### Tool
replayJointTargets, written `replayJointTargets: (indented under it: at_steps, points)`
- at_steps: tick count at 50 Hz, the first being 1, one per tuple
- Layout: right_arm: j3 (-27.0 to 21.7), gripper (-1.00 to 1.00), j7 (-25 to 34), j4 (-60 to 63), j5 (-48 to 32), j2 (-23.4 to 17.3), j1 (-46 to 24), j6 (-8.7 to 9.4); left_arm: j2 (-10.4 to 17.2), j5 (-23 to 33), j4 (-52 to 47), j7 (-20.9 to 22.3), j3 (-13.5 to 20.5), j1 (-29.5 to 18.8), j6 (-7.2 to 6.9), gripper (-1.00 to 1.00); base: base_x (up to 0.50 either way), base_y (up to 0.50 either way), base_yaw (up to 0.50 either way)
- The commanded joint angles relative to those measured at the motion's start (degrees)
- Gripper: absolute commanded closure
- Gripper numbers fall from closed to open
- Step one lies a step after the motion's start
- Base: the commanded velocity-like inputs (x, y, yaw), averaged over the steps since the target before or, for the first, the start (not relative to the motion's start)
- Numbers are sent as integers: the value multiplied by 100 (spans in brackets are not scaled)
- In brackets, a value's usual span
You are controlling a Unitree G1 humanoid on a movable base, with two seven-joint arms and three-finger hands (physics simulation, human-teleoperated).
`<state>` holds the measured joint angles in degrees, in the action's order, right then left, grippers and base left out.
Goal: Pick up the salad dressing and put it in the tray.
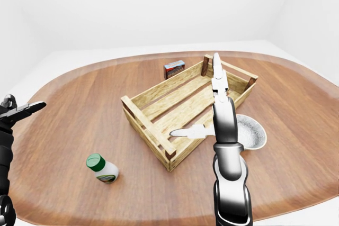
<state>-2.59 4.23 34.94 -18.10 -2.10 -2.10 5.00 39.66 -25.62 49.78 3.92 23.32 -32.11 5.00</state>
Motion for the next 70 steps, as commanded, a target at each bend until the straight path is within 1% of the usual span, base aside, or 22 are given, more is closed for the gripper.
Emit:
replayJointTargets:
  at_steps: [1, 16, 18, 19, 24, 27, 29, 31, 32, 33, 35, 40, 42, 45, 47, 54, 56, 59, 63, 66, 67, 70]
  points:
    - [-6, -100, -6, -10, -32, -14, -26, 0, 3, -12, -121, -16, 24, 42, 0, -100, 50, -5, 0]
    - [-70, -100, -7, -1, -200, -60, -53, 0, -6, 2, -33, 9, 17, 9, 0, -100, 50, -5, 0]
    - [-33, -100, -96, 45, -644, -148, -42, 0, -6, 6, 0, 13, 10, -3, 0, -100, 50, -5, 0]
    - [-35, -100, -140, 117, -1109, -255, -25, 0, -8, 8, 17, 17, 6, -7, 0, -100, 52, 15, 0]
    - [-193, -100, 27, 294, -1687, -226, -39, 0, -7, 7, 23, 14, 1, -6, 0, -100, 48, 32, 0]
    - [-285, -100, 153, 368, -1626, -169, -51, 0, -1, 4, 22, 7, 3, -6, 0, -100, 46, 35, 0]
    - [-393, -100, 69, 412, -1465, -85, -71, 0, -8, 6, 37, 9, -2, -8, 0, -100, 46, 34, 0]
    - [-677, -100, 179, 812, -726, 23, -108, 0, -7, 6, 20, 3, -2, -1, 0, -100, 23, 15, 0]
    - [-716, -100, 107, 954, -809, -15, -100, 0, -6, 8, 29, 3, -1, -3, 0, -100, 0, 0, 0]
    - [-980, -100, -57, 1070, -653, -7, -86, 0, -6, 8, 52, 10, -2, -13, 0, -100, 0, 0, 0]
    - [-1225, -100, 172, 1148, -238, -209, -9, 0, -9, 7, 55, 10, -7, -13, 0, -100, 0, 0, 0]
    - [-1148, -100, 143, 1244, -235, -278, -23, 0, -13, 11, 62, 9, -9, -14, 0, -100, 0, 0, 0]
    - [-1071, -100, 75, 1145, -585, -328, 30, 0, -9, 12, 45, 0, -9, -11, 0, -100, 0, 0, 0]
    - [-1337, -100, 4, 973, -426, -335, 51, 0, -11, 14, 45, -2, -9, -13, 0, -100, 5, 50, 0]
    - [-1508, -100, 100, 1257, 90, -270, -5, 0, -9, 14, 54, -3, -7, -17, 0, -100, 3, 25, 0]
    - [-1299, -100, 124, 1286, -178, -403, 34, 0, -6, 11, 79, -3, -13, -26, 0, -100, 0, 0, 0]
    - [-1312, -100, 53, 1178, -98, -311, 21, 0, -2, 7, 73, -3, -11, -25, 0, -100, 0, 0, 0]
    - [-1285, -100, 60, 1174, -162, -333, 33, 0, -2, 1, 65, 0, -9, -22, 0, -100, 0, 0, 0]
    - [-1301, -100, 47, 1121, -493, -415, 93, 0, -3, 0, 38, -4, -4, -10, 0, -100, 1, 12, 0]
    - [-1345, -100, 17, 1068, -431, -363, 52, 0, 1, -5, 45, 0, -1, -13, 0, -100, 6, 50, 0]
    - [-1469, -100, 126, 1351, -59, -237, -30, 0, -1, -6, 28, -5, -1, -5, 0, -100, 0, 0, 0]
    - [-1485, -100, 116, 1430, -131, -349, 25, 0, -5, -6, 40, 4, 0, -6, 0, -100, 0, 0, 0]
